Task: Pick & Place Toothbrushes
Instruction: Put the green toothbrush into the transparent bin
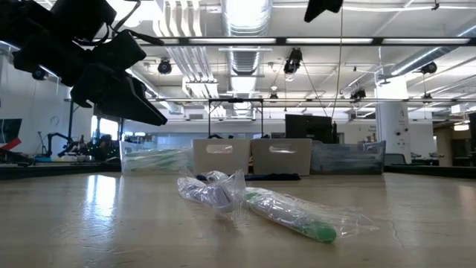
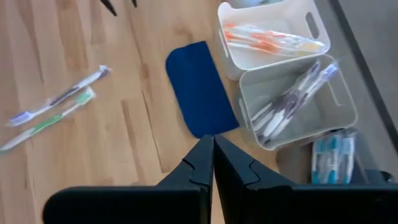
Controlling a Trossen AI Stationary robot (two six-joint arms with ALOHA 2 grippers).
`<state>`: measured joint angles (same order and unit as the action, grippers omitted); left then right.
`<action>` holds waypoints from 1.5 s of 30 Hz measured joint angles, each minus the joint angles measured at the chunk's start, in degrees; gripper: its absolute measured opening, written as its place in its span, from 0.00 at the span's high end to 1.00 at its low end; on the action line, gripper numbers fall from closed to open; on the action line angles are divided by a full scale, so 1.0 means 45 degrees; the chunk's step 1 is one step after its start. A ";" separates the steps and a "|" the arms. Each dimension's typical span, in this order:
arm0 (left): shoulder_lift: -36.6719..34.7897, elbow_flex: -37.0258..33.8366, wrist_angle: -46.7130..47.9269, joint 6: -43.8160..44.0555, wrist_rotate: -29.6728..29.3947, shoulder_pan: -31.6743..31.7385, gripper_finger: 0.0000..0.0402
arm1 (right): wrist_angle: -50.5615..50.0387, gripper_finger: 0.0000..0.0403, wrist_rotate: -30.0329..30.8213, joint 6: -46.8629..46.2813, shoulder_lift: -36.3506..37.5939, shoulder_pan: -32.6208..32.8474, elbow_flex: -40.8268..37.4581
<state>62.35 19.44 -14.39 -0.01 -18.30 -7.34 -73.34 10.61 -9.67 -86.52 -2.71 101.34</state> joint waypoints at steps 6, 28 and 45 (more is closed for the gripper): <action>0.0000 0.0000 0.0001 0.0000 -0.0002 0.0001 0.57 | 0.1320 0.98 0.0008 -0.0198 0.1878 0.0839 -0.2803; 0.0015 0.0000 0.0178 -0.0612 -0.0002 0.0001 0.57 | 0.5911 0.98 0.0005 0.1099 0.9210 0.1732 -1.1301; 0.0015 0.0000 -0.0040 0.0363 -0.0701 0.0001 0.57 | 0.6304 0.98 -0.0427 0.1867 1.1815 0.1737 -1.3230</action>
<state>62.41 19.44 -14.57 1.62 -21.45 -7.33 -44.97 8.69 -1.26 -33.36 5.10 41.80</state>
